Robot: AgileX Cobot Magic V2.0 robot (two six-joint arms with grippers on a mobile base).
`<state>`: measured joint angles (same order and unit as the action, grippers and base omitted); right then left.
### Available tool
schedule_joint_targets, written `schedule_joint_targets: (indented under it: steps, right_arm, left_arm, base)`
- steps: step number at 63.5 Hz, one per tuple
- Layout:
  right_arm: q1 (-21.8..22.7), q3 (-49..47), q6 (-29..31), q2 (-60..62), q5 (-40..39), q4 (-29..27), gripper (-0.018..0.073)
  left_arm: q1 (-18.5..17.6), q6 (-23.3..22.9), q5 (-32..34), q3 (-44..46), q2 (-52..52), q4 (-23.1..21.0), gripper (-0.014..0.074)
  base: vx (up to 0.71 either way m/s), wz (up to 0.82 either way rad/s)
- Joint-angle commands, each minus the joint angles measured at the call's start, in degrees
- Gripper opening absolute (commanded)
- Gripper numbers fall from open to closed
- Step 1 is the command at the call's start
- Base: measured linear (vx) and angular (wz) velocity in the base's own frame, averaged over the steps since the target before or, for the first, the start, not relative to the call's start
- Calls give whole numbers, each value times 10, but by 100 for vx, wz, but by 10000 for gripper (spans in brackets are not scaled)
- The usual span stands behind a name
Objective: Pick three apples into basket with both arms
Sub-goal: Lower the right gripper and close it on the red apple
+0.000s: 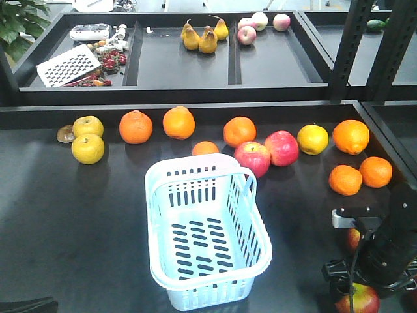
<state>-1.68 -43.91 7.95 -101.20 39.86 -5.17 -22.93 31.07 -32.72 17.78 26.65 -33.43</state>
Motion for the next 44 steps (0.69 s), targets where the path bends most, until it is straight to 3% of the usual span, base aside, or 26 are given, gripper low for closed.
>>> schedule_joint_targets:
  steps: [1,24,34,44]
  right_arm:
    - [4,-11,0,3,-7,-4,594]
    - [4,-11,0,-7,-17,-2,571]
    - [4,-11,5,-7,-10,-2,452]
    - [4,-11,11,23,-5,-2,241]
  left_arm:
    - [-2,-5,35,15,3,-18,-8]
    - [-2,-5,35,15,3,-18,-8]
    - [-2,-5,35,15,3,-18,-8]
    - [-2,-5,35,15,3,-18,-8]
  base:
    - [0,0]
    - [0,0]
    - [0,0]
    - [0,0]
